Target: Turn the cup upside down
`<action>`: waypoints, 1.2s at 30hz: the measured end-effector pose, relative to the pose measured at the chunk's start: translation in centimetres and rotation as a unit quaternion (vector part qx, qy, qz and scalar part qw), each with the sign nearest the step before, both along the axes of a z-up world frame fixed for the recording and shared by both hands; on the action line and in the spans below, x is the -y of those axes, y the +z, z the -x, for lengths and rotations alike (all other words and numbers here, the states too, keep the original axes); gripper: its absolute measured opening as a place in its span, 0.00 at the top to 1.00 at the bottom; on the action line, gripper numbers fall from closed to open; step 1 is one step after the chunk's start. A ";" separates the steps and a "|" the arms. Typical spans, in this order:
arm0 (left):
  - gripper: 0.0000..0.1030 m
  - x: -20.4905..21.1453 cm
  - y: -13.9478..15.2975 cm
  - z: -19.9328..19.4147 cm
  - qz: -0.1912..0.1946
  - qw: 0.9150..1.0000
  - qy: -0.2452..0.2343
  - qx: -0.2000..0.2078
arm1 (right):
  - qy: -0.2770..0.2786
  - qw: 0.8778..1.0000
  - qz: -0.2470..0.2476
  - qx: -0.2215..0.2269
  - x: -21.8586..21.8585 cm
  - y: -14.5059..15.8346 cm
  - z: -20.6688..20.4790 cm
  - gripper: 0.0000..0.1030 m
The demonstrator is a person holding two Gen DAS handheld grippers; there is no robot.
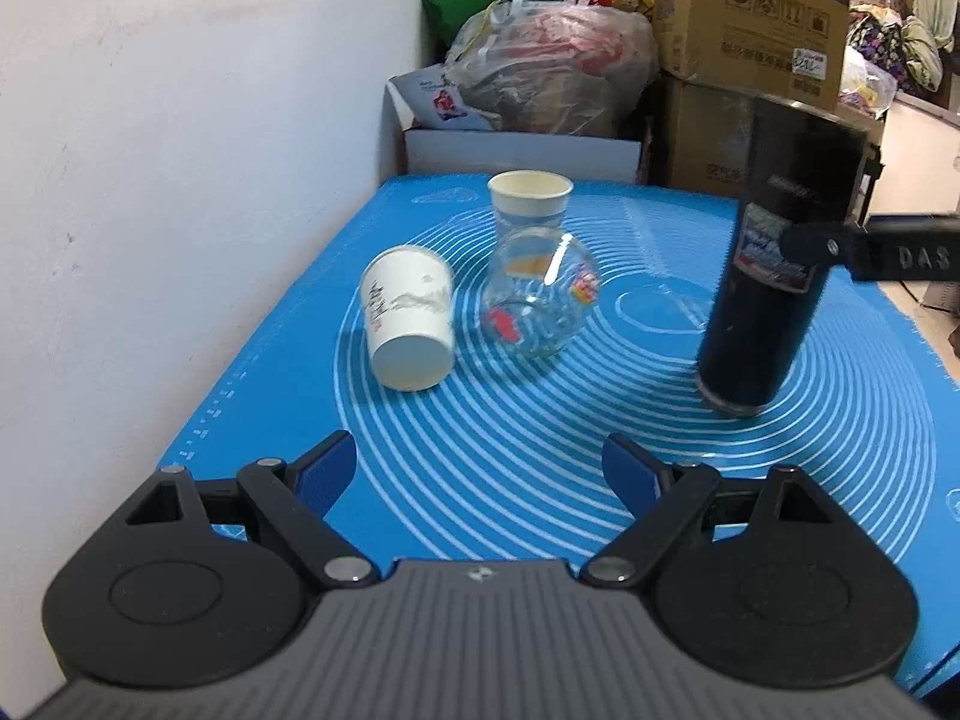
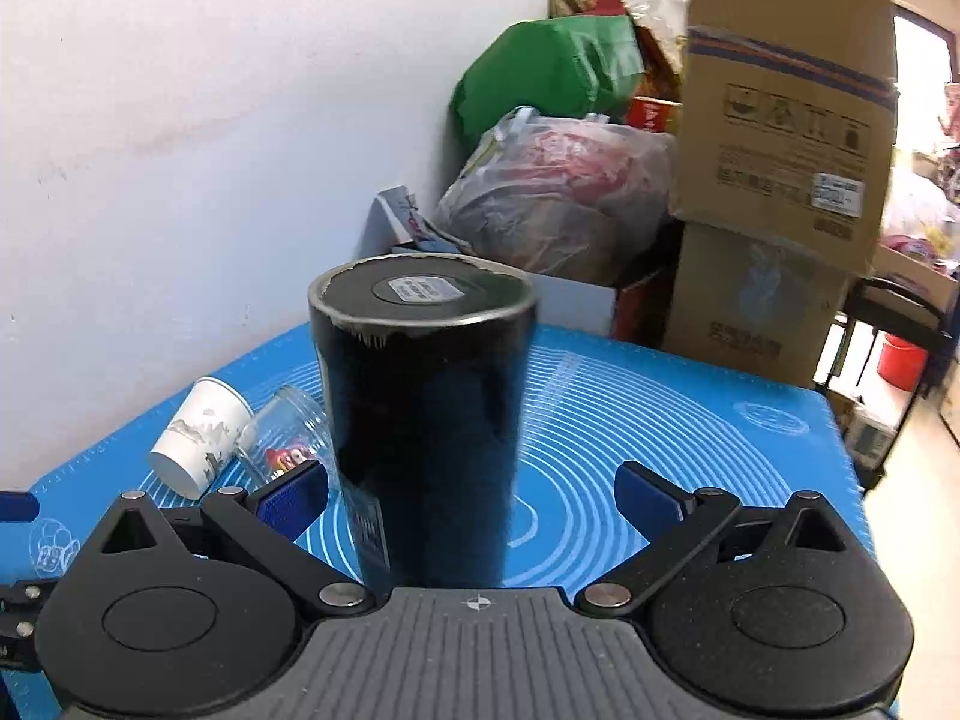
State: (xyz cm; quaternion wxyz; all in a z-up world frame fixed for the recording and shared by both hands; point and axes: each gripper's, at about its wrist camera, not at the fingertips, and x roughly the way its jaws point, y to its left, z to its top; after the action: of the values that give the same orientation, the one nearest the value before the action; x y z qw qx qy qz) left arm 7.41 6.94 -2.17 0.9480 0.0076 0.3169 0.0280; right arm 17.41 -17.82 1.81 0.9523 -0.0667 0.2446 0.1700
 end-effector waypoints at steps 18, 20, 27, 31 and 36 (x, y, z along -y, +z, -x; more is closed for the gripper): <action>0.14 4.3 3.3 5.3 -0.006 0.999 -0.048 0.025 | -0.109 0.994 -0.002 0.022 3.8 1.9 13.7 0.00; 0.14 4.5 3.7 6.1 -0.008 0.998 -0.053 0.031 | -0.111 0.994 -0.017 0.013 4.1 2.0 14.6 0.00; 0.11 4.7 4.7 8.4 -0.010 0.998 -0.056 0.041 | -0.116 0.993 -0.029 0.002 3.9 2.4 17.1 0.00; 0.11 4.9 4.8 9.1 -0.014 0.997 -0.059 0.041 | -0.111 0.993 -0.028 -0.003 3.7 2.6 18.0 0.00; 0.11 4.8 5.0 9.7 -0.011 0.997 -0.057 0.043 | -0.108 0.994 -0.022 -0.006 3.3 2.8 18.6 0.00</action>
State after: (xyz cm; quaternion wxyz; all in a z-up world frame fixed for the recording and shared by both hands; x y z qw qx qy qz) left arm -2.29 2.12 2.81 0.9606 0.0353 0.2747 -0.0226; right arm -1.20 -21.08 4.59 0.9647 -0.0181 0.2528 0.0722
